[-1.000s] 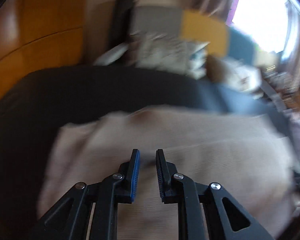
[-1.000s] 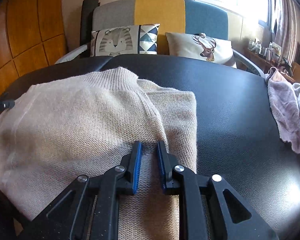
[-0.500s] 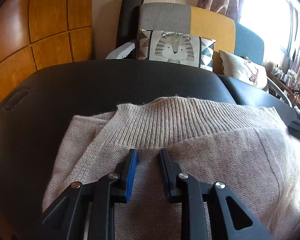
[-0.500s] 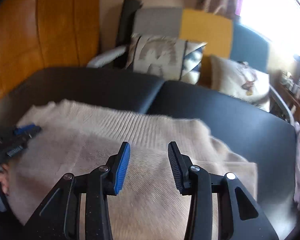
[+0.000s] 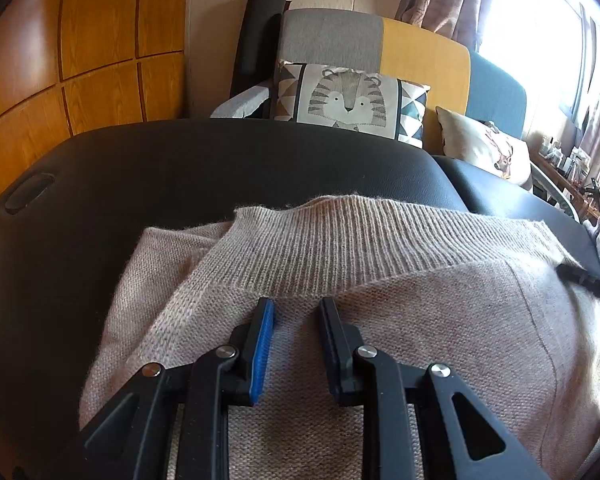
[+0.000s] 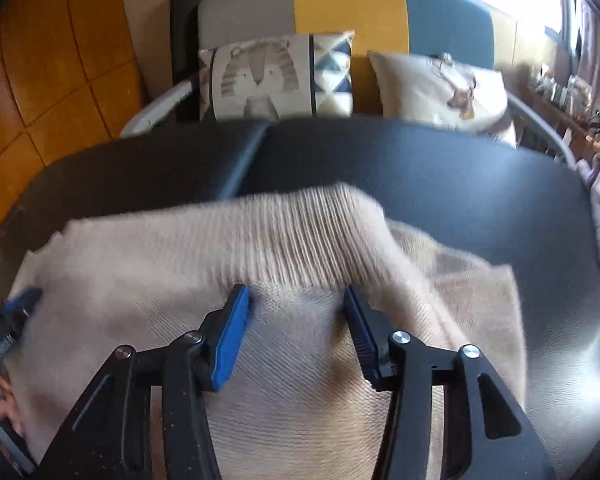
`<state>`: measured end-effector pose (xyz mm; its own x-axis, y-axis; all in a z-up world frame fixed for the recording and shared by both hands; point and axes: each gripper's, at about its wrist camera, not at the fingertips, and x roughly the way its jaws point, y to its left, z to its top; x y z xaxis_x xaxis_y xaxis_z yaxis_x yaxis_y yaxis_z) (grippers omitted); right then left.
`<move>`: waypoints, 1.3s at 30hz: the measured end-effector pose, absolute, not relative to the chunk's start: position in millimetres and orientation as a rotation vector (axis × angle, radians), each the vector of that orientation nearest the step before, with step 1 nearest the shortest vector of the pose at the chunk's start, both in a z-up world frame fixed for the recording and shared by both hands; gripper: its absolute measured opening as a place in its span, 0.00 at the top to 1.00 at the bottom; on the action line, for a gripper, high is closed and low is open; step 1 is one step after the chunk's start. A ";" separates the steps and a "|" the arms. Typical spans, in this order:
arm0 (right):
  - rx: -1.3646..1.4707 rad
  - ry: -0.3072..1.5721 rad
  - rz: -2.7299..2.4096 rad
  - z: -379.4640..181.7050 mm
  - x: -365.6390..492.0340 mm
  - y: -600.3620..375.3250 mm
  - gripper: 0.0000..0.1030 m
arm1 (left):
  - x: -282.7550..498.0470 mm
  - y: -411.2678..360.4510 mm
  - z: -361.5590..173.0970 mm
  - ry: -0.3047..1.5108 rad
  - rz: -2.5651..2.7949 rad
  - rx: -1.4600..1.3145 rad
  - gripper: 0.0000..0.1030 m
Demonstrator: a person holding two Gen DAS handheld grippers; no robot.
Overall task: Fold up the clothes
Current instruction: 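Release the sweater and press both open grippers onto the folded stack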
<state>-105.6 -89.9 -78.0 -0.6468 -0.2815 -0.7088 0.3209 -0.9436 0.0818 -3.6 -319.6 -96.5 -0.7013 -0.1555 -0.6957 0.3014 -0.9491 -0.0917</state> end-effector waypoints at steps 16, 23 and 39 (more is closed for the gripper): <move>1.121 0.444 -2.083 -117.2 -95.7 -296.4 0.67 | 37.1 -336.8 -98.0 0.308 -2.709 1.029 0.77; 1.119 0.442 -2.134 -121.5 -98.4 -307.9 0.66 | 63.4 -329.9 -105.9 0.156 -2.766 0.919 0.77; 1.089 0.475 -1.952 -128.7 -88.5 -381.4 0.64 | 78.3 -338.9 -110.6 0.197 -2.751 0.843 0.77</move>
<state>-88.5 -381.4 -128.7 -0.2793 -0.4813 -0.8308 0.8091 -0.5839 0.0662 78.3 -338.9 -110.6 -0.7988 -0.2042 -0.5659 0.2826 -0.9578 -0.0533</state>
